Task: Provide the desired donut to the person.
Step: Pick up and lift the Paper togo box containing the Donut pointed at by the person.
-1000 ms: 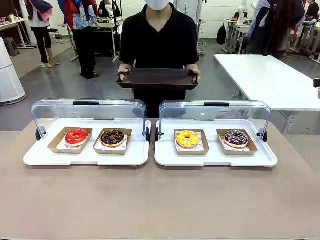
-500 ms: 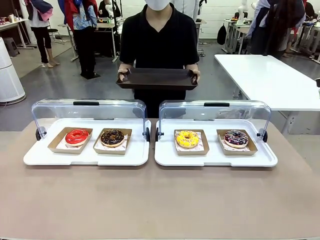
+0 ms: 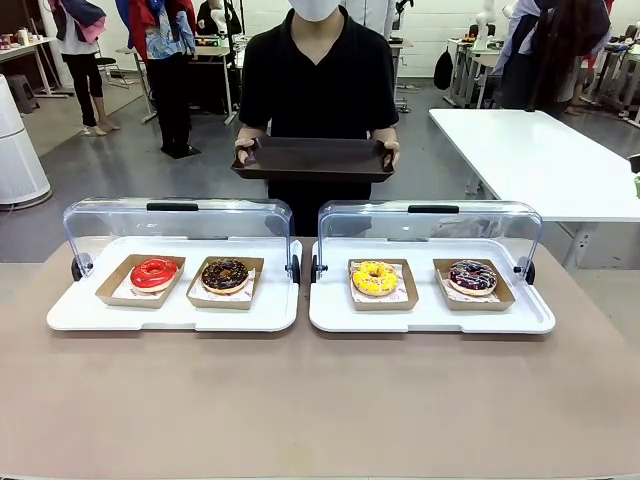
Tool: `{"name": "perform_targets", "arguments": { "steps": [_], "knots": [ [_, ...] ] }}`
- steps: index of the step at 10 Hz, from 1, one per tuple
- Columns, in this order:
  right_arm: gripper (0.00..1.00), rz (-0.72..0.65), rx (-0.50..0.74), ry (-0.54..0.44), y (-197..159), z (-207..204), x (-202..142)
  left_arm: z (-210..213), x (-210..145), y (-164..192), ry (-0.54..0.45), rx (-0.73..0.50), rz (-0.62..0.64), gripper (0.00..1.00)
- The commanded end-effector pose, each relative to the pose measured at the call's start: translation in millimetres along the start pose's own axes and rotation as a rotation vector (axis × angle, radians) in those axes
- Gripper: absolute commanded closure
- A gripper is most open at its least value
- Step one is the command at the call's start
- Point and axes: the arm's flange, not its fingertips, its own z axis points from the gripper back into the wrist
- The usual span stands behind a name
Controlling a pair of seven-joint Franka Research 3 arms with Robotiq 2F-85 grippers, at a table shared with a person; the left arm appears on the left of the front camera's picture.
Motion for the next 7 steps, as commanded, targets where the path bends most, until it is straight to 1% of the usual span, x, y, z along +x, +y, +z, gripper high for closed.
{"name": "perform_targets", "arguments": {
  "steps": [1,7],
  "knots": [
    [0.0,0.008,0.009,-0.002,-2.2,-1.3,-1.1,0.2,0.7,0.2,-0.014,-0.007,-0.01,0.0],
    [0.0,0.008,0.009,-0.002,-2.2,-1.3,-1.1,0.2,0.7,0.2,-0.014,-0.007,-0.01,0.0]
  ]
}}
